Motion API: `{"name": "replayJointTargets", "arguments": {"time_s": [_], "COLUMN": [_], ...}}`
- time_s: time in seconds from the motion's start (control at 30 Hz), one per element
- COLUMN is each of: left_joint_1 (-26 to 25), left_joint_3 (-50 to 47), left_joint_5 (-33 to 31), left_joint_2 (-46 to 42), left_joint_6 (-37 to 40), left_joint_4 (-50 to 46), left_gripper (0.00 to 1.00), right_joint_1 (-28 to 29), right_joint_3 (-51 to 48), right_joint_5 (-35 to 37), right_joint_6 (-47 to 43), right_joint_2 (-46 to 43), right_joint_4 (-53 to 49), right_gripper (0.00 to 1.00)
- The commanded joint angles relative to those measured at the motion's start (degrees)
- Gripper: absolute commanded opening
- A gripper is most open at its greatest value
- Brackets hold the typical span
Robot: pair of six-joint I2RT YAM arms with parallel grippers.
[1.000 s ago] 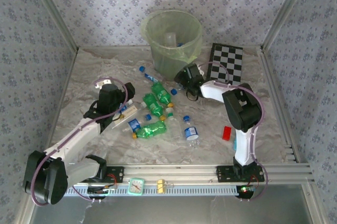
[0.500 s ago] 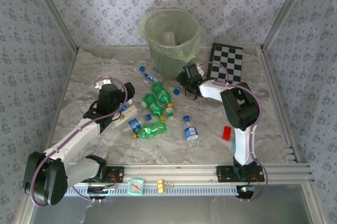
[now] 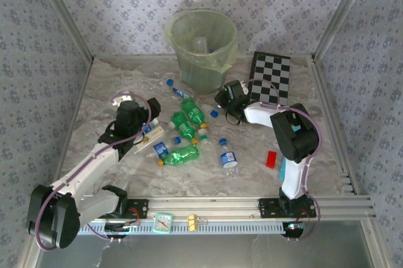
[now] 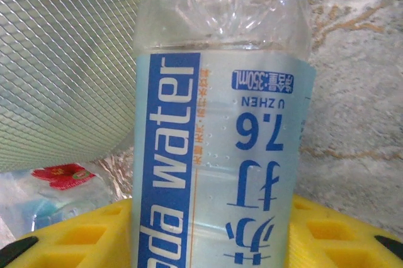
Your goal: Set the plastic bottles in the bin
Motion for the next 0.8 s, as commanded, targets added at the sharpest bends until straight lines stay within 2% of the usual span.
{"name": "replayJointTargets", "arguments": {"time_s": [0.0,0.13,0.57,0.77], "left_joint_1": [0.29,0.29,0.29,0.29], "left_joint_3": [0.49,0.35,0.17,-0.13], "left_joint_5": [-0.55,-0.54,-0.71,-0.58], "left_joint_2": [-1.08,-1.23,-2.23,-4.25], "left_joint_6": [0.33,0.17,0.15,0.17], "left_joint_4": [-0.29,-0.28,-0.99,-1.65], "left_gripper": [1.0,1.0,1.0,1.0], "right_joint_1": [-0.15,0.09,0.81,1.68], "right_joint_3": [-1.99,-1.48,8.02,14.32], "right_joint_5": [-0.55,1.25,8.63,12.19], "right_joint_6": [-2.15,-3.19,-7.23,-11.26], "right_joint_2": [-1.12,-1.76,5.41,8.52], "right_joint_4": [-9.14,-13.19,-21.93,-28.85], "right_gripper": [0.57,0.68,0.68,0.76]}}
